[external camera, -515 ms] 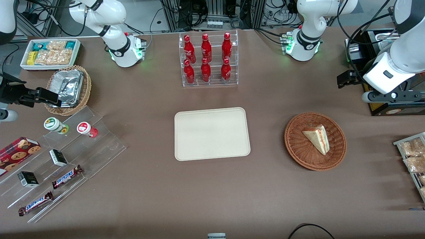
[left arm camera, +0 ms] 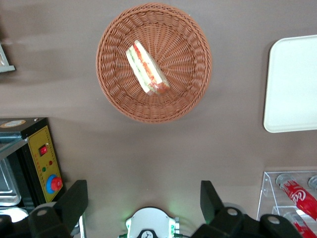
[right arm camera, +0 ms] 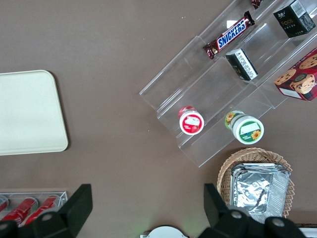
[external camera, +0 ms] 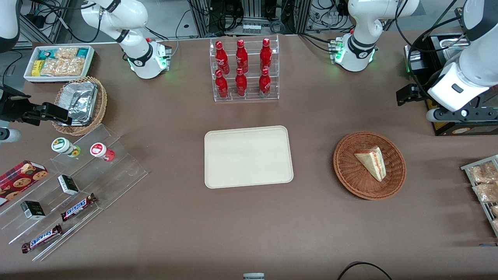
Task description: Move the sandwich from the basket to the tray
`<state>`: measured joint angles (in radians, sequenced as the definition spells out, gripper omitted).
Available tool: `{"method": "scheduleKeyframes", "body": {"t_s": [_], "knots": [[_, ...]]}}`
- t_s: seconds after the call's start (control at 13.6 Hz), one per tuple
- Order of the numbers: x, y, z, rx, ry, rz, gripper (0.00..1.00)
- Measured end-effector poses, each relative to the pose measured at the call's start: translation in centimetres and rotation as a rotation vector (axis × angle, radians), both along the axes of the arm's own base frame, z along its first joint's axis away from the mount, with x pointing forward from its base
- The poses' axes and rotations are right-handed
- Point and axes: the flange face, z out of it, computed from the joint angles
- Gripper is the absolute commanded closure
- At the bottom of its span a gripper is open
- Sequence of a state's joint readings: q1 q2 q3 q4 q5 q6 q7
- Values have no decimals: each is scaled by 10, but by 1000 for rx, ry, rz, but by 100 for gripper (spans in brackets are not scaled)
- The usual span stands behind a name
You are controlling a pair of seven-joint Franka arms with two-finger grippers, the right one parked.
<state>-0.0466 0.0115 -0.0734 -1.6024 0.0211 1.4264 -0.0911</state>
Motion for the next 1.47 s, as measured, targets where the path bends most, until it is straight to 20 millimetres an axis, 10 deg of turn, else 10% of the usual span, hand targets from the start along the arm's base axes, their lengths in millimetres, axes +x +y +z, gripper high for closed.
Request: {"method": "scheduleKeyframes", "body": {"t_s": [0.96, 1.47], "knots": [[33, -3, -195, -14, -14, -7, 0], [35, -4, -249, 15, -40, 214, 0]]}}
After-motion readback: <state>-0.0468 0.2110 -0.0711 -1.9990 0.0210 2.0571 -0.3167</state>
